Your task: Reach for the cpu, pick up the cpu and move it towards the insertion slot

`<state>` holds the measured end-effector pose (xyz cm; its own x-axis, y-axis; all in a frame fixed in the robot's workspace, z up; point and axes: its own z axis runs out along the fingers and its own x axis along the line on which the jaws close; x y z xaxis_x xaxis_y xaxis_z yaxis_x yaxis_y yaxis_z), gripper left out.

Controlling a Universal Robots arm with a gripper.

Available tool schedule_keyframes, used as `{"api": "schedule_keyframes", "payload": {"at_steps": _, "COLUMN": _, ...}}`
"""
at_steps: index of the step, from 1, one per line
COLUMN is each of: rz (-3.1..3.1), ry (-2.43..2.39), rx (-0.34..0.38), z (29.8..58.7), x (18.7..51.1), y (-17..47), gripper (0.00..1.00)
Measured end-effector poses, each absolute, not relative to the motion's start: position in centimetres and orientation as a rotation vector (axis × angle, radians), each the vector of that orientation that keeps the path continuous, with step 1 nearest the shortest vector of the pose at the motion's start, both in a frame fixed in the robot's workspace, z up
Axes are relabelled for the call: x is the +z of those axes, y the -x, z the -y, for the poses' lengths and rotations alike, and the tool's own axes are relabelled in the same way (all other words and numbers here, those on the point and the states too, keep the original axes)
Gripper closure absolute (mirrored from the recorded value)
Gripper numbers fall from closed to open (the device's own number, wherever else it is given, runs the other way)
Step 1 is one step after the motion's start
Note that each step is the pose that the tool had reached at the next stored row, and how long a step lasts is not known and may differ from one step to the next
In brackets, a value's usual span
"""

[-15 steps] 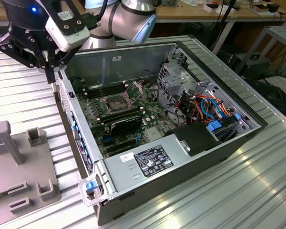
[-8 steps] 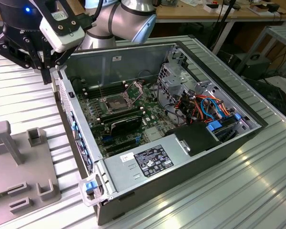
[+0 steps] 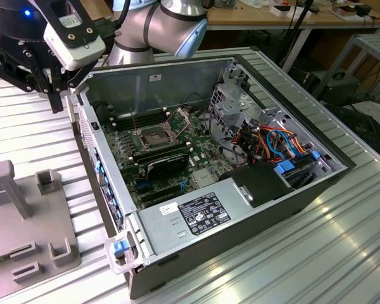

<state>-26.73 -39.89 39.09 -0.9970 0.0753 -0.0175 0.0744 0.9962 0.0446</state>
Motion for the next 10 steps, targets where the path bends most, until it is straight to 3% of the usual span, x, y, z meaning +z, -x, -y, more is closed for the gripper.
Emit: {"api": "schedule_keyframes", "payload": {"at_steps": 10, "rz": -3.120, "ry": -0.117, "rx": 0.069, "z": 39.88, "x": 39.07, "y": 27.65, "gripper": 0.89}}
